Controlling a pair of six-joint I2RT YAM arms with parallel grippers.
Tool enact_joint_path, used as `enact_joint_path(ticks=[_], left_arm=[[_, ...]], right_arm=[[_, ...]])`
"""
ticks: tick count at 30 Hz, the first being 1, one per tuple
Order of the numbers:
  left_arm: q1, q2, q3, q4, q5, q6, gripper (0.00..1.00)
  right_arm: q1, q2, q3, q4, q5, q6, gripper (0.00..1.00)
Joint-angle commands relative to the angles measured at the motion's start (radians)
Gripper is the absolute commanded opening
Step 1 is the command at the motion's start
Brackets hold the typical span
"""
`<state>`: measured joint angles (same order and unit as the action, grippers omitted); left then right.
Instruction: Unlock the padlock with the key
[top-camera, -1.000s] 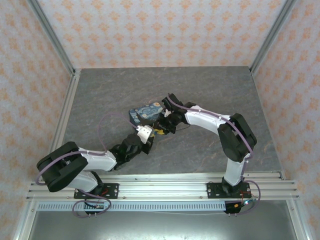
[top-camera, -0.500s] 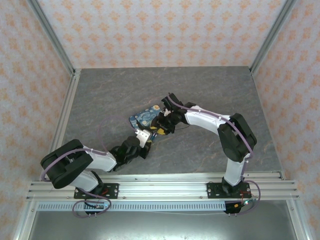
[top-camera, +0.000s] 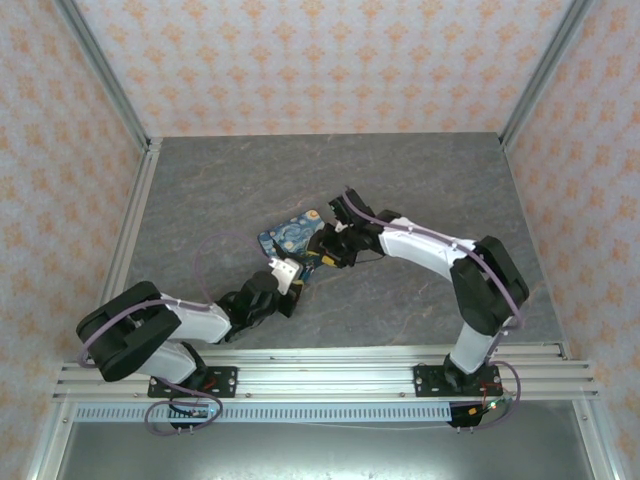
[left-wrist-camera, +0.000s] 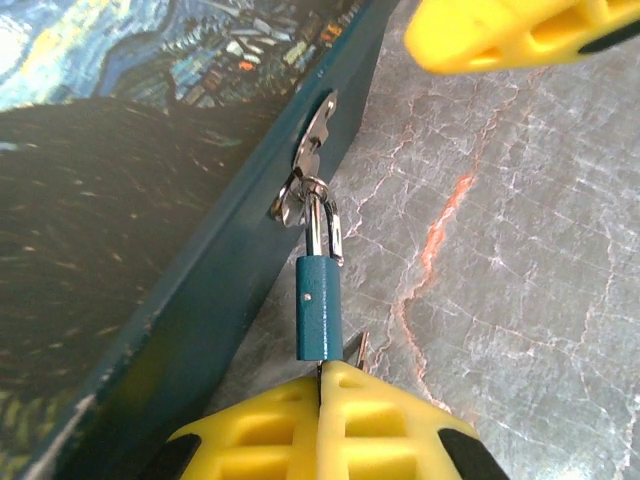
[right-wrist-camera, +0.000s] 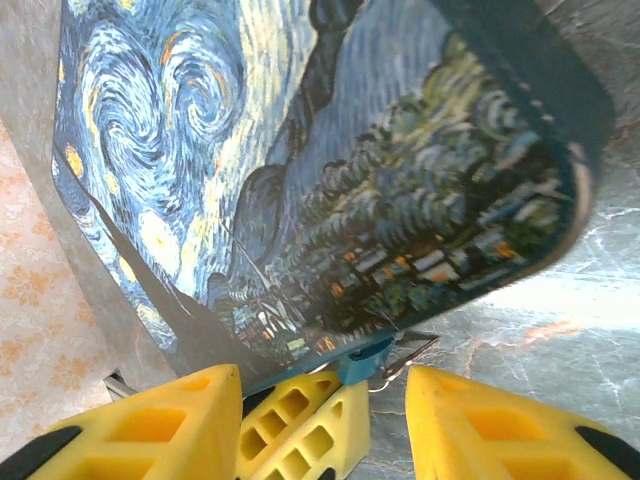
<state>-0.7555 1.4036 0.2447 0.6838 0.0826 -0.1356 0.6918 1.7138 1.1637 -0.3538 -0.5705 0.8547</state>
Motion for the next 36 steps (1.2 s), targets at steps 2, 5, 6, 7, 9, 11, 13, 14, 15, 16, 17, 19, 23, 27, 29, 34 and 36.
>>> enact_joint_path(ticks=[2, 5, 6, 7, 9, 11, 13, 14, 15, 16, 17, 19, 23, 27, 29, 34, 36], left_arm=[[0.026, -0.068, 0.003, -0.073, 0.051, -0.035, 0.00], [0.043, -0.100, 0.019, -0.124, 0.083, -0.055, 0.00], [0.049, -0.108, 0.027, -0.144, 0.094, -0.065, 0.00], [0.057, -0.114, 0.034, -0.161, 0.105, -0.076, 0.00], [0.067, -0.116, 0.046, -0.186, 0.119, -0.102, 0.00], [0.082, -0.108, 0.066, -0.212, 0.149, -0.126, 0.00], [0.084, -0.095, 0.083, -0.235, 0.162, -0.156, 0.00], [0.084, -0.087, 0.091, -0.245, 0.165, -0.167, 0.00], [0.084, -0.081, 0.096, -0.250, 0.169, -0.184, 0.00], [0.084, -0.074, 0.096, -0.245, 0.170, -0.204, 0.00], [0.084, -0.067, 0.097, -0.241, 0.171, -0.229, 0.00], [0.084, -0.057, 0.096, -0.226, 0.175, -0.275, 0.00], [0.084, -0.064, 0.099, -0.241, 0.152, -0.349, 0.00], [0.085, -0.101, 0.084, -0.260, 0.113, -0.451, 0.00], [0.085, -0.129, 0.056, -0.235, 0.098, -0.499, 0.00], [0.084, -0.220, -0.015, -0.185, 0.030, -0.644, 0.00], [0.083, -0.265, -0.044, -0.182, -0.002, -0.692, 0.00]], right_arm=[[0.021, -0.044, -0.084, 0.088, 0.059, 0.053, 0.47], [0.043, -0.052, -0.127, 0.147, 0.066, 0.082, 0.47], [0.050, -0.056, -0.145, 0.177, 0.069, 0.100, 0.47], [0.053, -0.064, -0.168, 0.207, 0.075, 0.121, 0.47], [0.056, -0.080, -0.210, 0.266, 0.088, 0.159, 0.47], [0.060, -0.100, -0.247, 0.311, 0.107, 0.193, 0.47], [0.068, -0.120, -0.283, 0.344, 0.136, 0.229, 0.47], [0.072, -0.128, -0.299, 0.359, 0.148, 0.243, 0.47], [0.076, -0.137, -0.313, 0.373, 0.155, 0.258, 0.47], [0.080, -0.143, -0.327, 0.389, 0.161, 0.272, 0.47], [0.082, -0.152, -0.348, 0.413, 0.168, 0.287, 0.47], [0.086, -0.166, -0.379, 0.444, 0.178, 0.311, 0.47], [0.095, -0.179, -0.419, 0.484, 0.190, 0.336, 0.47], [0.110, -0.183, -0.449, 0.524, 0.198, 0.363, 0.47], [0.113, -0.188, -0.457, 0.534, 0.202, 0.371, 0.47], [0.114, -0.198, -0.465, 0.532, 0.209, 0.372, 0.47], [0.113, -0.200, -0.466, 0.533, 0.207, 0.374, 0.47]])
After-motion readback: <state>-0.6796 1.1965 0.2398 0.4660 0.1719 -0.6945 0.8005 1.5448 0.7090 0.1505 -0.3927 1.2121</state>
